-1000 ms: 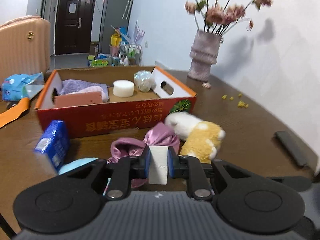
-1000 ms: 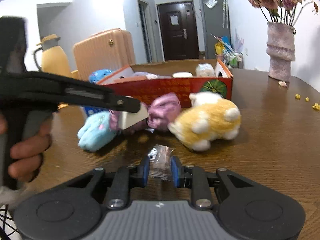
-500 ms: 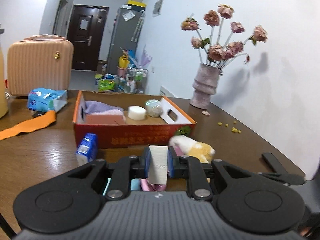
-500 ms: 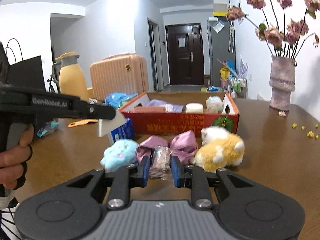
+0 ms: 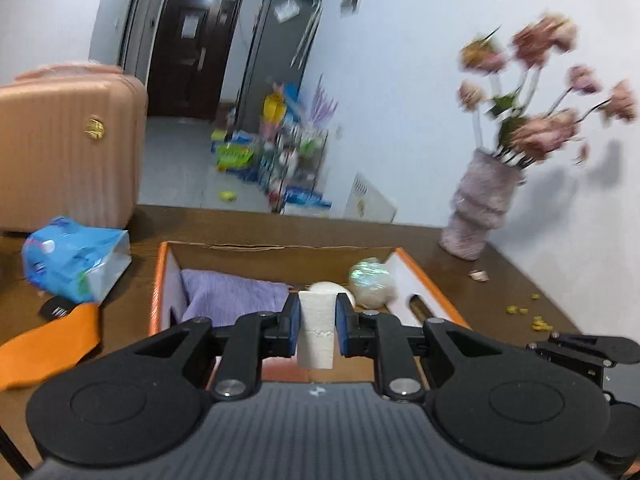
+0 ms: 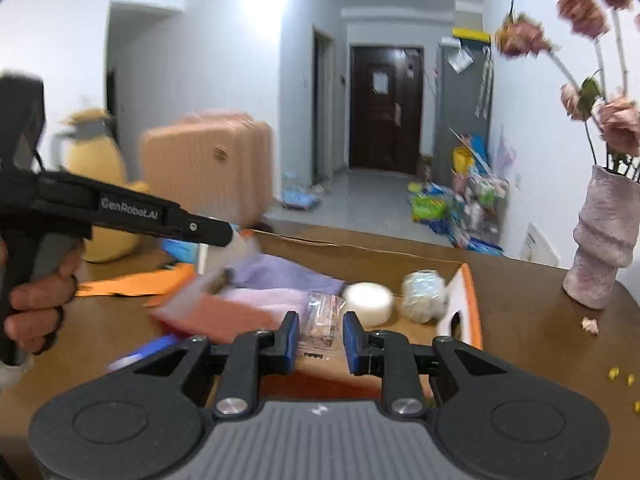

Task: Organize soft objects
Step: 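Carry the foam block and plastic packet over the box and open both grippers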

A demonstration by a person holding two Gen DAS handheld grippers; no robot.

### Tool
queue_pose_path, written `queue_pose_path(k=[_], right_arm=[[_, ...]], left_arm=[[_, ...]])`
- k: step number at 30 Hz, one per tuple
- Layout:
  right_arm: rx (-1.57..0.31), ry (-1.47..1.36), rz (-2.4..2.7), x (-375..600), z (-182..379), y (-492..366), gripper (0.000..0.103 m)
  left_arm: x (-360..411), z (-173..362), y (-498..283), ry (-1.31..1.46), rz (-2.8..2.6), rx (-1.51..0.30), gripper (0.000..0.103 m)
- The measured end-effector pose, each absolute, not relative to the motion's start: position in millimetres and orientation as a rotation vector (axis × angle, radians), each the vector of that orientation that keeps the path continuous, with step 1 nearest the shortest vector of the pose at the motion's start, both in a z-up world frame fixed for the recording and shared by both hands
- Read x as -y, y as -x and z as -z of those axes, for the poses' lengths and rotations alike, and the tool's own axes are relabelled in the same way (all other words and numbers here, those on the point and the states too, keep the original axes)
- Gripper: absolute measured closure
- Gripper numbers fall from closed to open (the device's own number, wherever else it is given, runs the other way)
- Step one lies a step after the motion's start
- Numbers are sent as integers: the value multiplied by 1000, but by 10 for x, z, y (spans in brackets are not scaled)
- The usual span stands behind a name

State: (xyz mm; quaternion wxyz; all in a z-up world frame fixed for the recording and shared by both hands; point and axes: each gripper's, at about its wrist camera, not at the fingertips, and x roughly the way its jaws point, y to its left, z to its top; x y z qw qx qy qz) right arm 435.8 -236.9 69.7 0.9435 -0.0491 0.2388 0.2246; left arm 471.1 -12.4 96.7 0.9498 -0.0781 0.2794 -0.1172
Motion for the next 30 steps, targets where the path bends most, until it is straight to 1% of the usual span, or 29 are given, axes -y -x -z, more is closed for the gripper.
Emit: queue_pose_path(k=[5,7,8,9,10,11,12,17,19,23,25,30], right_arm=[[-613,164,-352,2273,-493,-5374,80],[-658,198,-338,2212,-365,-5661,77],[-668,198,-338,2193,-305,-5772,73],[-679,196,-339,2181,-260,-5857,62],[-688,196,-335,2171,-223,-5918,58],[-686,195,-331,2165,-198,-5942,58],[-679,187,-332,2182,-197,-5957,58],[-642,157,-335,2334,-305,-5833,57],[-623,157,-330,2426,-407,-5724,56],[-589,157,-324,2660,-652,-5428,55],[-566,142,-312,2795,-777,-5196,50],[-522,79,-313,3089,-950,-4526,45]], left_arm=[[272,-674,-5680,170,207,-701,84],[284,-519,-5967,195,170,-756,80],[300,-462,-6066,188,169,-764,74],[312,-422,-6131,182,163,-764,64],[318,-409,-6152,178,154,-760,58],[321,-405,-6156,170,155,-748,53],[317,-410,-6143,163,159,-738,53],[270,-584,-5928,124,163,-696,48],[271,-707,-5807,93,167,-671,43],[217,-943,-5422,27,148,-626,39],[161,-1029,-5136,6,132,-610,35],[68,-1126,-4238,-42,118,-550,25]])
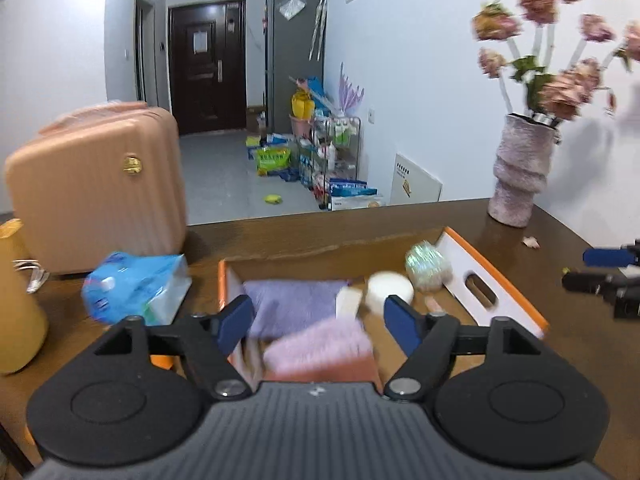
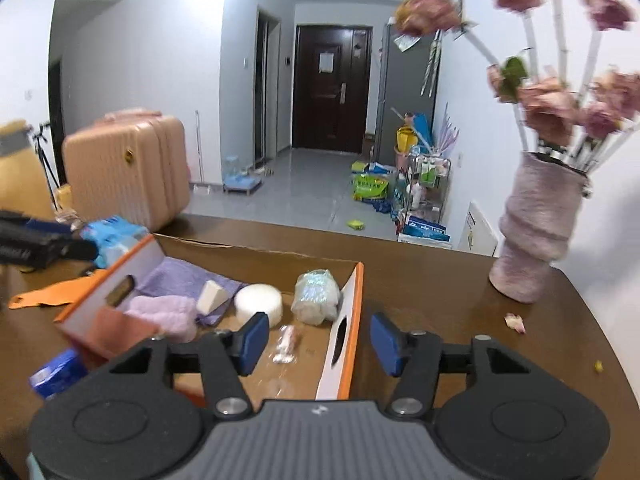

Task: Organize soft objects
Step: 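Carry the foam block and plastic packet over the box and open both grippers, then close both grippers on the yellow-and-white plush sheep and lift it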

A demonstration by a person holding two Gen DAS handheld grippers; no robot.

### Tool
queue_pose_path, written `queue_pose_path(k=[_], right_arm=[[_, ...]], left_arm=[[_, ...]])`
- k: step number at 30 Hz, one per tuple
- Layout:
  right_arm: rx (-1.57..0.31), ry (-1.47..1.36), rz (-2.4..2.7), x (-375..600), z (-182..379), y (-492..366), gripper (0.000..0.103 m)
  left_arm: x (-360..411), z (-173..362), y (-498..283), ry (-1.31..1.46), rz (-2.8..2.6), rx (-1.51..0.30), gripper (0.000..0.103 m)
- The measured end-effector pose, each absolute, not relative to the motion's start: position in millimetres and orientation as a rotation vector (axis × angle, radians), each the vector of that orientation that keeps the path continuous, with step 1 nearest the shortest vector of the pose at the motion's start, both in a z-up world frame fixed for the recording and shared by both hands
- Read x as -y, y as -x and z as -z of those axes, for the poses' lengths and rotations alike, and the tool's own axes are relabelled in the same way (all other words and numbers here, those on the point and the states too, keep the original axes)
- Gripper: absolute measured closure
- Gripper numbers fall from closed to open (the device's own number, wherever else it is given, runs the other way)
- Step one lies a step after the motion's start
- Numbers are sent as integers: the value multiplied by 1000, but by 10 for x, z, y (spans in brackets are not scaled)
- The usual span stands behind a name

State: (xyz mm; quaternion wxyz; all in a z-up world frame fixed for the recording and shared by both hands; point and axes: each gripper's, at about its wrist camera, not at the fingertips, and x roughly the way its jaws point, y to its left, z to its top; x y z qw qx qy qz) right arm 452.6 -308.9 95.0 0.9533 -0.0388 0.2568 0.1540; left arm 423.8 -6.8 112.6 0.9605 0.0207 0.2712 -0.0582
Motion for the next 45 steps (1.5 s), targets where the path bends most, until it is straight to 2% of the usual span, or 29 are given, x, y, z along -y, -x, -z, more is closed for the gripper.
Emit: queue_pose_path(k=[4,8,11,14,19,27,32,34,38,40,41,43,45], right_arm=[[-472,32,-351,3165,-894,-3850,35],[-421,6,-364,3111,-703,-3198,31],[-381,-28,-384,3060,-496,-2723,20],[-349,-70,-371,3063,-309,-2335,17],[-385,-116,-387,3081,-120,-2042,17],[-393,-85,-319,3117,-93,-2169,17],[-435,-58,-289,3214,-27,-2582,19],[-448,-71,-294,3296,-37,-2841,25],[-489,-100,-332,3383,1,-3411,26],[-521,-74,-334,3367,66,-3690,39],[-534,-79,-341,3368,90,-3788,42],[-575,-121,-373,3389,163,-3911,60],[-584,-161,-391,3418,205,-3850,61]], left_arm=[[87,-1061,-3393,-74,132,-478,22],[119,-874,-2625,-69,130,-421,16],[147,-704,-2147,-79,111,-399,8],[106,-568,-1811,-86,80,-401,8],[24,-470,-1667,-58,62,-447,8],[62,-376,-1813,-21,86,-475,7],[293,-274,-2072,6,170,-535,8],[429,-243,-2174,9,209,-548,8],[697,-140,-2376,13,275,-589,8],[801,-85,-2464,1,289,-608,12],[824,-70,-2491,0,296,-614,15],[830,-49,-2528,11,307,-628,21],[806,-32,-2544,28,326,-643,29]])
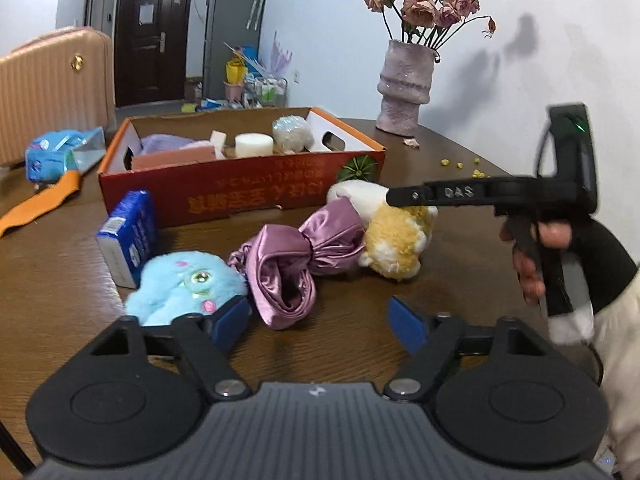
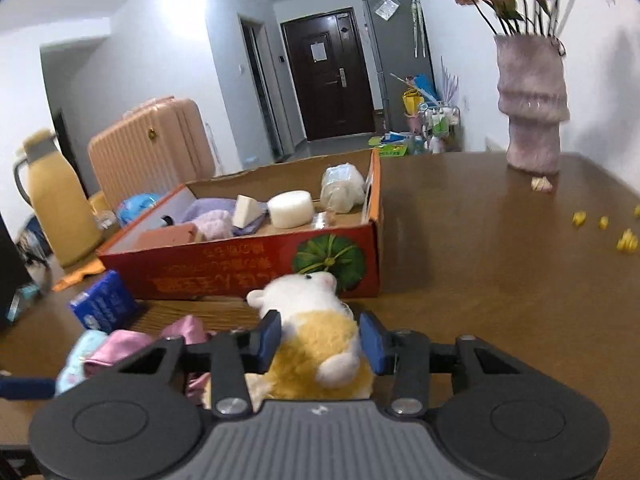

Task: Organize soft objects
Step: 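Close both grippers on the yellow-and-white plush sheep and lift it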

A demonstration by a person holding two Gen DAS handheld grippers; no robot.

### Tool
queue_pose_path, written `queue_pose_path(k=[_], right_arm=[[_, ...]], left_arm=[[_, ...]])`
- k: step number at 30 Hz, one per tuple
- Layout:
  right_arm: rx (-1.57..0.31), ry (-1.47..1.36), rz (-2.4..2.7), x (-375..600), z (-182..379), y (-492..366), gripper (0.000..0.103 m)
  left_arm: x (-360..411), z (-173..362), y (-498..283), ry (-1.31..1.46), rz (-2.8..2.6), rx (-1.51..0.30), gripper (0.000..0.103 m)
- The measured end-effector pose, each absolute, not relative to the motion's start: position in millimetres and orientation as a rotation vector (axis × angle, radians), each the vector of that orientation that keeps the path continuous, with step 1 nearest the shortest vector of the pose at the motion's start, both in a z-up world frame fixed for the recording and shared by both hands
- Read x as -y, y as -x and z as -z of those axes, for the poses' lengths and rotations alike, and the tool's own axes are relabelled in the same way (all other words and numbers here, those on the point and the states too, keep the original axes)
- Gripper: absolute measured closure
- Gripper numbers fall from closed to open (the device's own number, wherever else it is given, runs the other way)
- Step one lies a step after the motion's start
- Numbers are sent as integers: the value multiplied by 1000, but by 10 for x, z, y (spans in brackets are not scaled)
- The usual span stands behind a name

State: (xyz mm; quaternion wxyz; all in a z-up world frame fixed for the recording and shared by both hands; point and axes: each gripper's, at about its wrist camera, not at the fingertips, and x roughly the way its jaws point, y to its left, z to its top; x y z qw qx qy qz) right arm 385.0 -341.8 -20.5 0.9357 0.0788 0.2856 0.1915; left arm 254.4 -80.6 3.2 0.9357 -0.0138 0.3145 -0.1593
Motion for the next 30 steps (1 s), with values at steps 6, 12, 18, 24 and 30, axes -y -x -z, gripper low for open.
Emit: queue_pose_path(k=[6,12,18,24,30], right_arm=[[-568,-211,-314,3438,259,-2983,61],[-586,-265,-321,3241,250,-2303,57],[-619,-257,-381,3266,185,-2211,57],[-602,-271,-428,3198,166,-2155,57],[-575,-354,-408,3264,121,-2265,51]], left_arm=[[772,80,-2433,143,524,-733,31],[802,275,-2333,269,687,-827,42],[488,265,-2264,260,561,-823,63],[213,91,-2128,352,572,-713,52],[303,95,-2361,403,579,-760,48]])
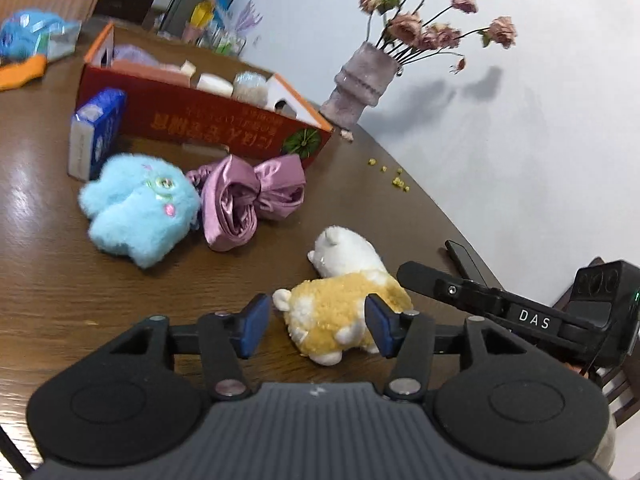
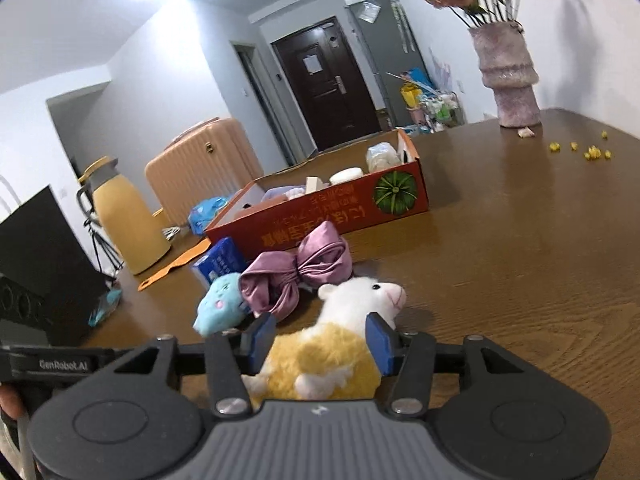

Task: Organize soft objects
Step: 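Close both grippers on the yellow-and-white plush sheep and lift it, then carry the plush sheep into the box and open both grippers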

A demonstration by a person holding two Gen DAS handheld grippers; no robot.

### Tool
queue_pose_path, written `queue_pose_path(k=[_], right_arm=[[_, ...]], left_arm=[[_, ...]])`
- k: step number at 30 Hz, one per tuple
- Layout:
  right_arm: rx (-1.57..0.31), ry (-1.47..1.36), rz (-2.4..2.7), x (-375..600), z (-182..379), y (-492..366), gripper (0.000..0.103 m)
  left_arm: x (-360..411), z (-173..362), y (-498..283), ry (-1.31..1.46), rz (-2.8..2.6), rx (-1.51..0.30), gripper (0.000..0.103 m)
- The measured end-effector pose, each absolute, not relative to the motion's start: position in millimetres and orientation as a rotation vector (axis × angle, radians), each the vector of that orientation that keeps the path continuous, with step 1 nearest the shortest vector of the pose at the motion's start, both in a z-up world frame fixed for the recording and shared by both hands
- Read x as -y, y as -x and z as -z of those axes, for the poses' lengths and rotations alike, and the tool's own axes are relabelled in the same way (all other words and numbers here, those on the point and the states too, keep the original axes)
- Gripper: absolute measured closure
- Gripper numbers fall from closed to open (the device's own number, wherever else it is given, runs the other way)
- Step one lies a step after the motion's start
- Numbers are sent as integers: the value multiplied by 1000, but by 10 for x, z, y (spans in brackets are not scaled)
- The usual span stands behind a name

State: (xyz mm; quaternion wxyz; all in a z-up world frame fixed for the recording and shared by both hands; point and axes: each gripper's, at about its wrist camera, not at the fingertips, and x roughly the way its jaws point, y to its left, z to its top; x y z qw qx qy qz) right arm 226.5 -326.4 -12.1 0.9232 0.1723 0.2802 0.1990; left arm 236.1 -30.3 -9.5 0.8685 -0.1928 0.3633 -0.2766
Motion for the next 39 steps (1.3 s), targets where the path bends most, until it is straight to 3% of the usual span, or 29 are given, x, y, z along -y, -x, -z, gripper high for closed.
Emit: queue_pose_path(k=[5,8,10,15,21,29,34,36,39], right_arm=[[-634,-460,-382,3335,314,-2476,48],[-673,-533,-413,3381,453,-2587,51],[-666,-538,-418,3400,434,-2609,57],[-520,-474,-436,3464,-83,-2768,57],[-399,-317,-452,3339,-712,-3878,57],[-586,-311,-384,3137,-307,-5273,58],[-650,-218,-284,2978,-58,-5331,57],[-614,-148,-247,2904,-61,-5237,55],[-550,-89,-253,2838,-201,-5037,52]], left_arm=[[366,306,-2578,498,590,-872,45],[366,361,-2645,546,639,-891,57],[396,310,-2672,535,630,-871,59],[476,-206,-2951,491,684,-714,59],[493,-685,-3990,457,646,-633,58],[520,-166,-5139,473,564,-806,58],[602,-8,-5156,404,521,-843,53],[580,-53,-5049,386,521,-806,44],[557,-271,-4800,325,516,-743,42]])
